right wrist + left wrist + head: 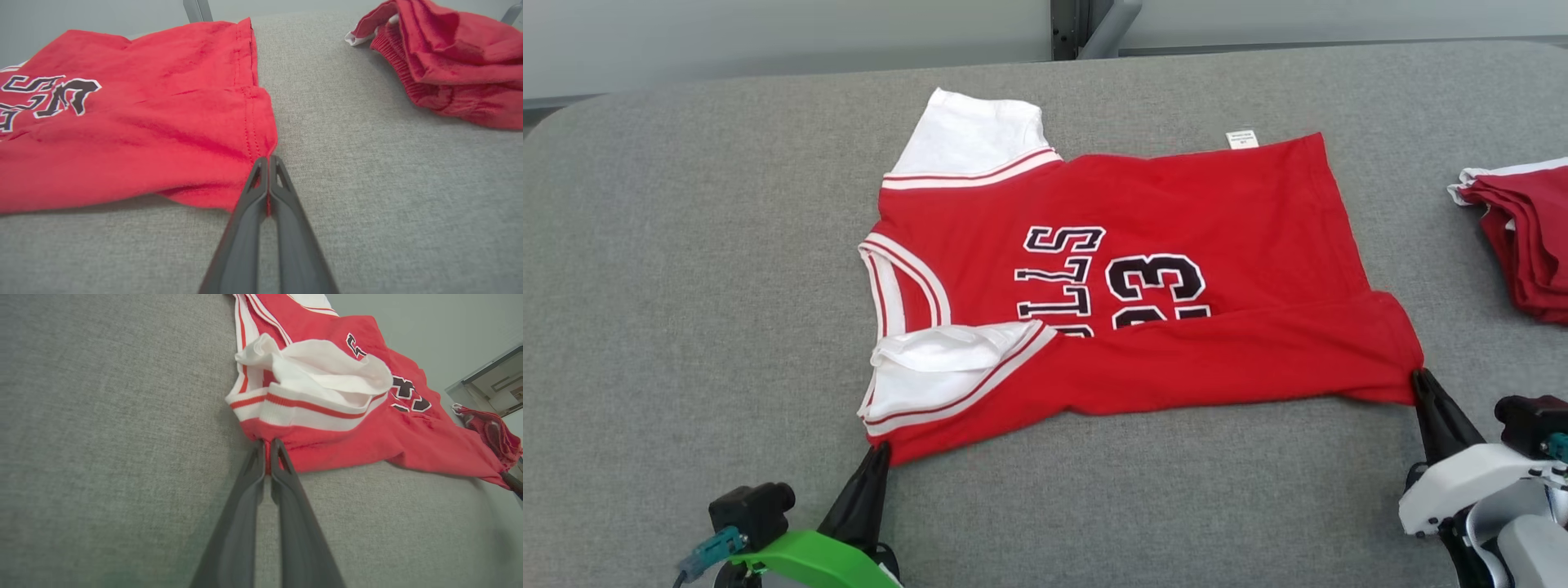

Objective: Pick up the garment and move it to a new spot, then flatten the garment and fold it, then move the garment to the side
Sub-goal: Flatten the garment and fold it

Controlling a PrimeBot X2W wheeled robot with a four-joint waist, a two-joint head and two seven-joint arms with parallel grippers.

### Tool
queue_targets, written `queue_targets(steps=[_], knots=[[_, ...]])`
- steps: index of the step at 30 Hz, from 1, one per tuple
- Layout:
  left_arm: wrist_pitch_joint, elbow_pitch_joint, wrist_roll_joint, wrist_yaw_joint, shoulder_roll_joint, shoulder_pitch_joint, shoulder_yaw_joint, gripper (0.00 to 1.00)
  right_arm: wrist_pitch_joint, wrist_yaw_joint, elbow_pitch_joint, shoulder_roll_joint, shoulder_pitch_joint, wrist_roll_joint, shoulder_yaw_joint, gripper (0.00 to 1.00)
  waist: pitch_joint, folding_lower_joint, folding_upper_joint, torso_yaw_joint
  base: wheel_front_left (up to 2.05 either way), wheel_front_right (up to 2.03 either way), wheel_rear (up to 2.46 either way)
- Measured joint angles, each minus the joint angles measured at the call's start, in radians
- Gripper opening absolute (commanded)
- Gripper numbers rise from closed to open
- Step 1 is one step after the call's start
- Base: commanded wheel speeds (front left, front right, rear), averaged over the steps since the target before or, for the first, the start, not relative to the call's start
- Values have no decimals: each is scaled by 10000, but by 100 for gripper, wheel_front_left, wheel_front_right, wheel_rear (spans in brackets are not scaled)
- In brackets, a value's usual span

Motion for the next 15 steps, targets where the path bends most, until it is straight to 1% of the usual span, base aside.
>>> queue_targets(steps=[3, 6, 9, 13, 15], knots=[[58, -318, -73, 0, 268, 348, 13, 0, 0, 0, -384, -295, 520, 84, 180, 0, -125, 0, 0, -27, 0, 0, 0], [176, -640, -79, 25, 527, 690, 46, 0, 0, 0, -709, -610, 982, 54, 15, 0, -201, 0, 0, -48, 0, 0, 0], [412, -918, -100, 48, 717, 928, -2, 0, 0, 0, -993, -738, 1367, 44, -86, 0, -225, 0, 0, -75, 0, 0, 0], [851, -1214, -165, 79, 809, 1164, -186, 0, 0, 0, -1062, -1001, 1701, -165, 173, 0, -205, 0, 0, -112, 0, 0, 0], [1058, -1312, -171, 157, 859, 1247, -272, 0, 0, 0, -1055, -1030, 1776, -186, 295, 0, -174, 0, 0, -129, 0, 0, 0]])
